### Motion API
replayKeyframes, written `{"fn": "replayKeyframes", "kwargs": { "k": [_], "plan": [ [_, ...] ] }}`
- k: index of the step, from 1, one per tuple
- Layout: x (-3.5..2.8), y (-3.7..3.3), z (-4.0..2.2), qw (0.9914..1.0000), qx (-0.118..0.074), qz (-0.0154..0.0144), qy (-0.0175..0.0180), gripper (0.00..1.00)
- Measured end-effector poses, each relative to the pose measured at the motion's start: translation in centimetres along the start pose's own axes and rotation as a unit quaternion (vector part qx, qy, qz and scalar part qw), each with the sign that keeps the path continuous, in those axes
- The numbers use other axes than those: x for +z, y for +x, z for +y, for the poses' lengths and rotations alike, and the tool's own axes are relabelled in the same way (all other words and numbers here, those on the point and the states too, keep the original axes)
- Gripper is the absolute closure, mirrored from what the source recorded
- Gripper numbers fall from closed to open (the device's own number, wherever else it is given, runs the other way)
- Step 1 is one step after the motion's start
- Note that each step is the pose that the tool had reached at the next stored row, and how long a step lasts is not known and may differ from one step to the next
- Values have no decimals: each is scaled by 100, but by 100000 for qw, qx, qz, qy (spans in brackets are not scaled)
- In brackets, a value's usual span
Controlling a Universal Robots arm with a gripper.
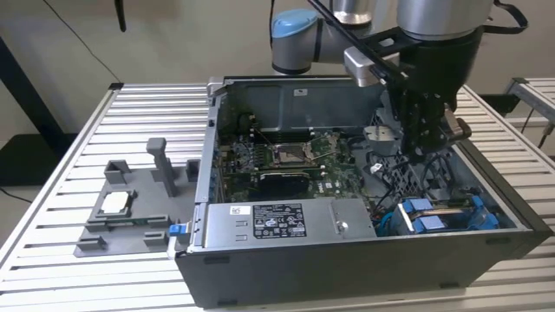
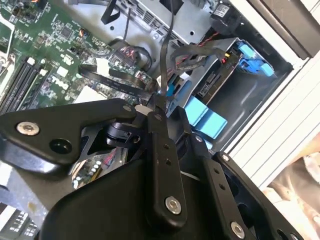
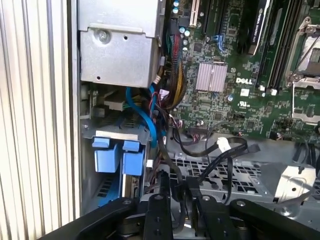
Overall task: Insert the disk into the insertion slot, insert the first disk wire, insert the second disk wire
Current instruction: 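Insert the second disk wire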
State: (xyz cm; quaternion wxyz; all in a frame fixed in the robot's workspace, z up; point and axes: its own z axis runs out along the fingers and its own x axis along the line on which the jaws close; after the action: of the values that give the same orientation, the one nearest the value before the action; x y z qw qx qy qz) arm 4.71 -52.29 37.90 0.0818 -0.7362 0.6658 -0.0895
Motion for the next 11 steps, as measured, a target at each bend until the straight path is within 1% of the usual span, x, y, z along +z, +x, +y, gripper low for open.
{"fn": "replayKeyframes", "kwargs": {
  "k": [1, 2, 4, 5, 6, 11],
  "plan": [
    [-2, -2, 20, 99999, -46, 215, 442, 73],
    [-2, -4, 37, 99994, -81, 399, 1044, 73],
    [2, -6, 60, 99972, -99, 612, 2305, 73],
    [9, -8, 70, 99959, -104, 694, 2762, 73],
    [14, -9, 77, 99955, -117, 752, 2913, 73],
    [17, -11, 101, 99954, -131, 810, 2923, 73]
  ]
}}
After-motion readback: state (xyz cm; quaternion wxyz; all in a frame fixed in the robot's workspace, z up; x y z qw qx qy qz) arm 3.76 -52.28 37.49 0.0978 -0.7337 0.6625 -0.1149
